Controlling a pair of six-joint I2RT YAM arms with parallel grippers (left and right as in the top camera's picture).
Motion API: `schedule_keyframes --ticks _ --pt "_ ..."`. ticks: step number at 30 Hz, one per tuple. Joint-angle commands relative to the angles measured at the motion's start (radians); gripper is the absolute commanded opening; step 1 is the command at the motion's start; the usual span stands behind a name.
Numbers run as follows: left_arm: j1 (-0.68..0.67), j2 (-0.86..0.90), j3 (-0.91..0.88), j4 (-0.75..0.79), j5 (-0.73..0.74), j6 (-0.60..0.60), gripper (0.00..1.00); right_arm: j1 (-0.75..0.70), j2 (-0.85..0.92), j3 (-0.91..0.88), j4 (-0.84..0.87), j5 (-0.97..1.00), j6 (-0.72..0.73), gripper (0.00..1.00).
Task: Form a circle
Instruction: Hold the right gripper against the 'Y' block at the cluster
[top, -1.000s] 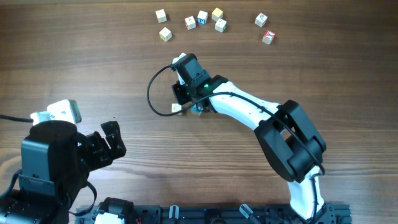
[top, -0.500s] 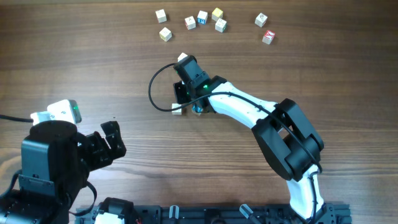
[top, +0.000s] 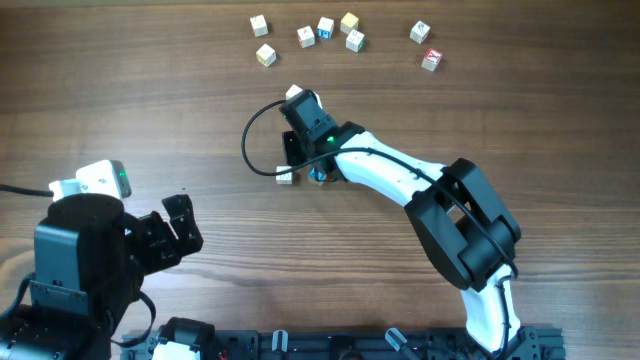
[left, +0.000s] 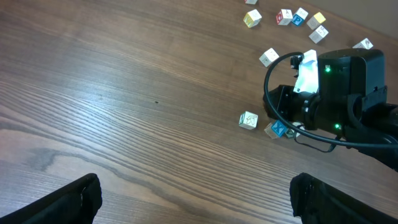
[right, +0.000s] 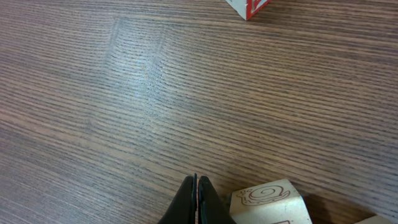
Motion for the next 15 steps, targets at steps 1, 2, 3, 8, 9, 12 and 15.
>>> schedule_keyframes --ticks 1,2,3,8,9,12,15 --pt "0.007 -0.001 -0.001 0.002 -0.013 -0.006 1.00 -0.002 0.021 0.016 -0.005 0.025 0.010 0.05" --pt "0.006 -0.001 -0.001 0.002 -0.013 -0.006 1.00 -0.002 0.021 0.016 -0.005 0.025 0.010 0.05" --pt "0.007 -0.001 -0.001 0.002 -0.013 -0.006 1.00 -0.002 0.021 0.016 -0.005 0.025 0.010 0.05" --pt "0.007 -0.001 -0.001 0.002 -0.013 -0.006 1.00 -0.002 0.021 0.016 -0.005 0.027 0.011 0.05" --pt "0.007 -0.001 -0.001 0.002 -0.013 -0.006 1.00 -0.002 0.021 0.016 -0.007 0.029 0.014 0.05" --pt "0.007 -0.001 -0.001 0.002 -0.013 -0.006 1.00 -0.002 0.021 0.016 -0.011 0.044 0.033 0.05" --pt "0.007 -0.001 -0.001 0.002 -0.013 -0.006 1.00 -0.002 0.021 0.016 -0.011 0.044 0.033 0.05"
